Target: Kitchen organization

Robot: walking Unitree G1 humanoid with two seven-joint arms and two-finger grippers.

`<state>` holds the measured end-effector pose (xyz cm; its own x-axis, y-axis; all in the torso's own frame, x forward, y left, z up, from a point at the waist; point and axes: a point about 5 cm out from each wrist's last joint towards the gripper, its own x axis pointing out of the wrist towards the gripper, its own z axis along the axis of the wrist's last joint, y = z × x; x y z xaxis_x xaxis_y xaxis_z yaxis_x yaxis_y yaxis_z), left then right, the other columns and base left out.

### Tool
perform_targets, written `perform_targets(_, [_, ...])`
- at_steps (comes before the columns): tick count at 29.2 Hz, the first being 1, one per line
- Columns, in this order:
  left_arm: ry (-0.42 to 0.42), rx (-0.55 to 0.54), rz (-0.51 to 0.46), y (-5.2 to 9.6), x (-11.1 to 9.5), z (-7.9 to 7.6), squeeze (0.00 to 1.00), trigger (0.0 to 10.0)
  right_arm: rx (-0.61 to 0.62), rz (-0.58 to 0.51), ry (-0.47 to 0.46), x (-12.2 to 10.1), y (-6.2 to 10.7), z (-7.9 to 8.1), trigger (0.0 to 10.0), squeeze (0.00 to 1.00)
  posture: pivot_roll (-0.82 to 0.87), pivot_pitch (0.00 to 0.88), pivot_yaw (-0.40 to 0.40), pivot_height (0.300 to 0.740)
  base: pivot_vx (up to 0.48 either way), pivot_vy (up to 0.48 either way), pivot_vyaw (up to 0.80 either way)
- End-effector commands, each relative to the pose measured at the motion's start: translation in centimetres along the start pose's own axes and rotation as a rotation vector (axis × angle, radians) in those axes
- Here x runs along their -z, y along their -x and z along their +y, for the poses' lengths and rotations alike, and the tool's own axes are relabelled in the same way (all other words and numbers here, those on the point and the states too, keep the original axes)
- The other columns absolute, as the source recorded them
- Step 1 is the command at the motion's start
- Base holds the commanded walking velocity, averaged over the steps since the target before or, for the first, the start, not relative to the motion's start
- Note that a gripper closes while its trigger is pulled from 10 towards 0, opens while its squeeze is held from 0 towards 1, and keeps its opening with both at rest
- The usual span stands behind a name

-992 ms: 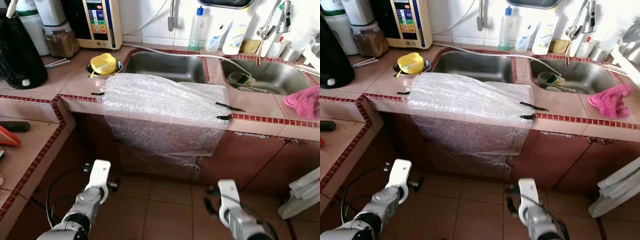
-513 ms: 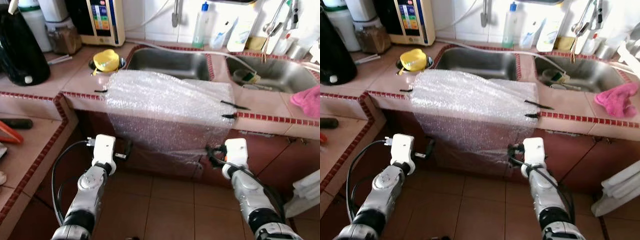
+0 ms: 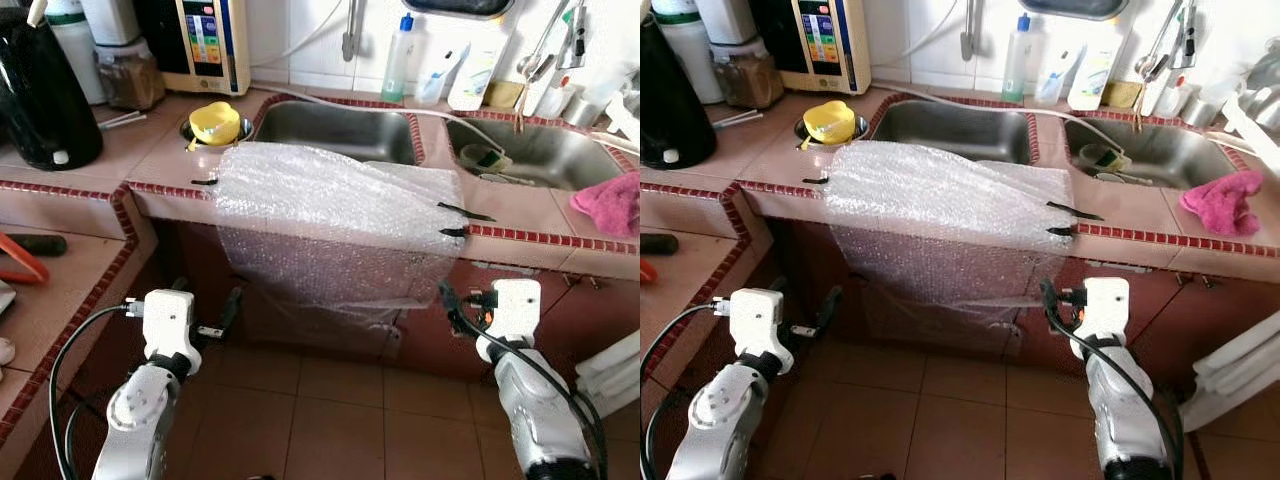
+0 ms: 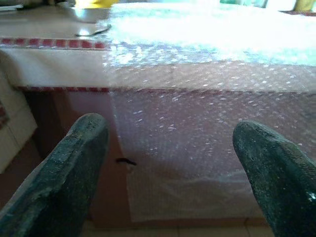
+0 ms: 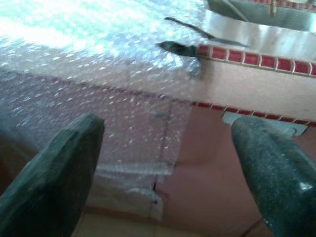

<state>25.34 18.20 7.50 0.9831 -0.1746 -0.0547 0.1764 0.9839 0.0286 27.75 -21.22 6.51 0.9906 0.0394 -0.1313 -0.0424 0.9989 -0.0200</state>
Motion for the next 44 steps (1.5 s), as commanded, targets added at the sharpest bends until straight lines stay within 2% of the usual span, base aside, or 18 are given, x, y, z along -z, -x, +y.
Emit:
perform_targets(1, [-0.009,0.03,-0.004,-0.1,-0.6,-0.9,0.0,10.0,0.009,-0.015,0.015,-0.7,0.3,0.4,10.0,0.0,0.04,0.0,-0.062,0.74,0.0,0.0,0.0])
perform_targets(4, [-0.012,0.057,0.002,-0.2,-1.3,-1.5,0.0,10.0,0.052,-0.014,0.006,-1.1,0.9,0.9,10.0,0.0,0.03,0.0,-0.055,0.74,0.0,0.0,0.0])
perform_targets(5, [-0.006,0.057,0.001,-0.5,-1.5,-1.5,0.0,10.0,0.039,-0.006,-0.056,-1.0,1.0,1.2,10.0,0.0,0.03,0.0,-0.052,0.74,0.0,0.0,0.0])
perform_targets(8, [-0.005,0.066,-0.005,-1.0,-2.1,-1.9,0.0,10.0,0.057,0.011,-0.1,-0.9,1.3,1.6,10.0,0.0,0.02,0.0,-0.031,0.74,0.0,0.0,0.0])
perform_targets(9, [-0.005,0.066,-0.005,-1.0,-2.1,-1.9,0.0,10.0,0.057,0.011,-0.1,-0.9,1.3,1.6,10.0,0.0,0.02,0.0,-0.031,0.74,0.0,0.0,0.0])
perform_targets(10, [0.012,0.077,-0.002,-1.2,-2.2,-2.4,0.0,10.0,0.117,0.029,-0.034,-0.6,1.4,1.5,10.0,0.0,0.02,0.0,-0.017,0.74,0.0,0.0,0.0])
perform_targets(12, [0.017,0.092,0.0,-1.4,-2.1,-2.8,0.0,10.0,0.087,0.028,-0.052,-0.7,1.4,1.9,10.0,0.0,0.01,0.0,-0.008,0.74,0.0,0.0,0.0])
perform_targets(14, [0.015,0.106,0.005,-2.0,-2.2,-3.4,0.0,10.0,0.024,-0.007,-0.019,-1.4,1.4,2.8,10.0,0.0,0.0,0.0,0.012,0.74,0.0,0.0,0.0])
perform_targets(18, [0.008,0.116,0.014,-2.6,-2.5,-3.7,0.0,10.0,0.058,-0.03,-0.02,-2.1,1.2,2.5,10.0,0.0,-0.01,0.0,0.028,0.74,0.0,0.0,0.0])
perform_targets(20, [-0.012,0.155,0.018,-3.1,-2.6,-4.2,0.0,10.0,0.08,-0.045,-0.033,-2.4,1.2,2.1,10.0,0.0,-0.01,0.0,0.03,0.74,0.0,0.0,0.0])
perform_targets(23, [-0.002,0.162,0.027,-3.1,-2.6,-4.3,0.0,10.0,0.083,-0.038,-0.032,-2.4,1.2,2.1,10.0,0.0,-0.02,0.0,0.028,0.74,0.0,0.0,0.0])
perform_targets(25, [0.034,0.161,0.038,-3.3,-2.5,-4.5,0.0,10.0,0.077,-0.029,-0.028,-2.6,1.1,2.1,10.0,0.0,-0.02,0.0,0.019,0.74,0.0,0.0,-0.34])
perform_targets(30, [0.071,0.092,0.059,-3.9,-2.6,-3.9,0.0,10.0,0.064,-0.031,-0.018,-2.8,0.9,2.2,10.0,0.0,-0.01,0.0,-0.002,0.74,0.0,0.0,-0.76])
perform_targets(34, [0.09,0.102,0.054,-4.1,-2.9,-3.8,0.0,10.0,0.057,-0.038,-0.014,-3.1,0.6,2.3,10.0,0.0,-0.01,0.0,-0.014,0.74,0.0,0.0,0.0])
perform_targets(35, [0.048,0.1,0.041,-4.2,-3.0,-3.7,0.0,10.0,0.049,-0.043,-0.014,-3.3,0.4,2.5,10.0,0.0,0.0,0.0,-0.021,0.74,0.0,0.0,0.0])
perform_targets(40, [0.043,0.09,0.047,-4.1,-3.0,-3.8,0.0,10.0,0.039,-0.052,0.007,-3.7,0.0,2.6,10.0,0.0,0.0,0.0,-0.027,0.74,0.0,0.0,0.0])
perform_targets(44, [0.035,0.094,0.042,-4.2,-3.1,-4.0,0.0,10.0,0.043,-0.061,0.016,-4.0,-0.3,2.4,10.0,0.0,0.0,0.0,-0.025,0.74,0.0,0.0,0.73])
